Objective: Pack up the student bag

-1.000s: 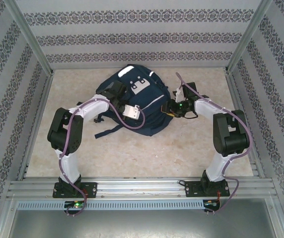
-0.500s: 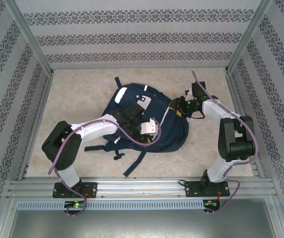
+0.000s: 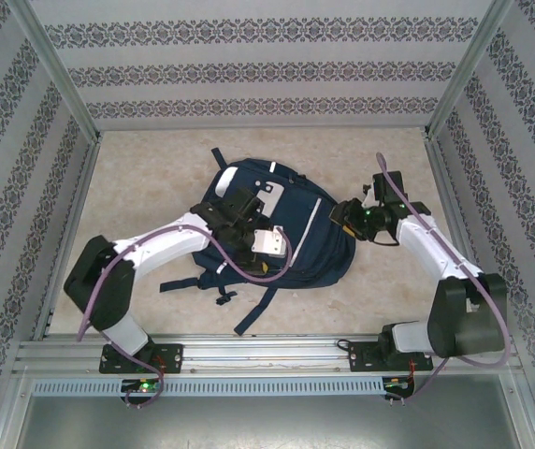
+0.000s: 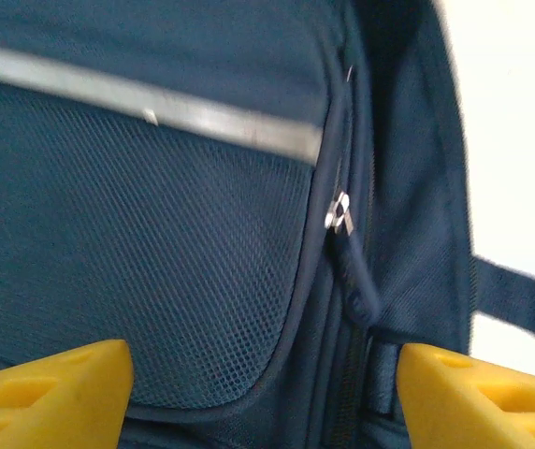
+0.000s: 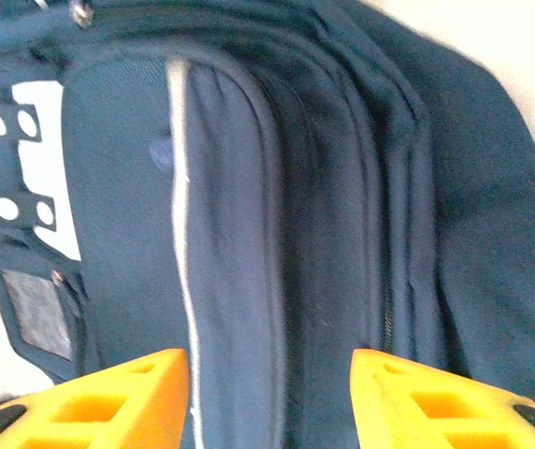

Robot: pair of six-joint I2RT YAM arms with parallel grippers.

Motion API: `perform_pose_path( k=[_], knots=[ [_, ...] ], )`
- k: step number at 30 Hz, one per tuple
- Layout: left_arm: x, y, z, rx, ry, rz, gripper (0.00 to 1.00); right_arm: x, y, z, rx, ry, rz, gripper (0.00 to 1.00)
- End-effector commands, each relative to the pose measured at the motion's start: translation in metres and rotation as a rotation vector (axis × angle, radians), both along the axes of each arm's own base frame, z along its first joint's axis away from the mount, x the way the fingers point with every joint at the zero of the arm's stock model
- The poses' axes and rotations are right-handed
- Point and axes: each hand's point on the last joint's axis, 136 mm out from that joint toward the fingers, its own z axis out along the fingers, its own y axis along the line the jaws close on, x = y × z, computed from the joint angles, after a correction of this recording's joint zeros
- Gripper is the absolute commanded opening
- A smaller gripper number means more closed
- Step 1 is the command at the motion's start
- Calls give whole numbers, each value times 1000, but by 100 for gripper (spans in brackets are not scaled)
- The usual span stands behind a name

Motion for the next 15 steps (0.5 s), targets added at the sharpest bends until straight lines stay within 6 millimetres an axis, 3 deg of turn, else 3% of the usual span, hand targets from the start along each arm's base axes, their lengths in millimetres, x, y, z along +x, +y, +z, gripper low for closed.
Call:
perform_pose_path(
  k=[1,5,10,11,12,15],
  knots=[
    [13,10,-18,93,-26,-30,73,-21,2,-7,-13,26,25,49],
    [29,1,-32,77,-44,27,70,-30,3,-7,-2,23,30,48],
    [35,-10,-30,23,-45,69,64,-34,7,-5,5,16,50,47],
    [34,-14,-28,1,-39,66,58,-34,8,-5,5,16,52,46],
    [30,-23,-29,-36,-21,70,37,-36,10,-4,12,13,66,45],
    [17,-24,-37,-5,59,58,6,-42,18,-1,24,24,85,44]
  ],
)
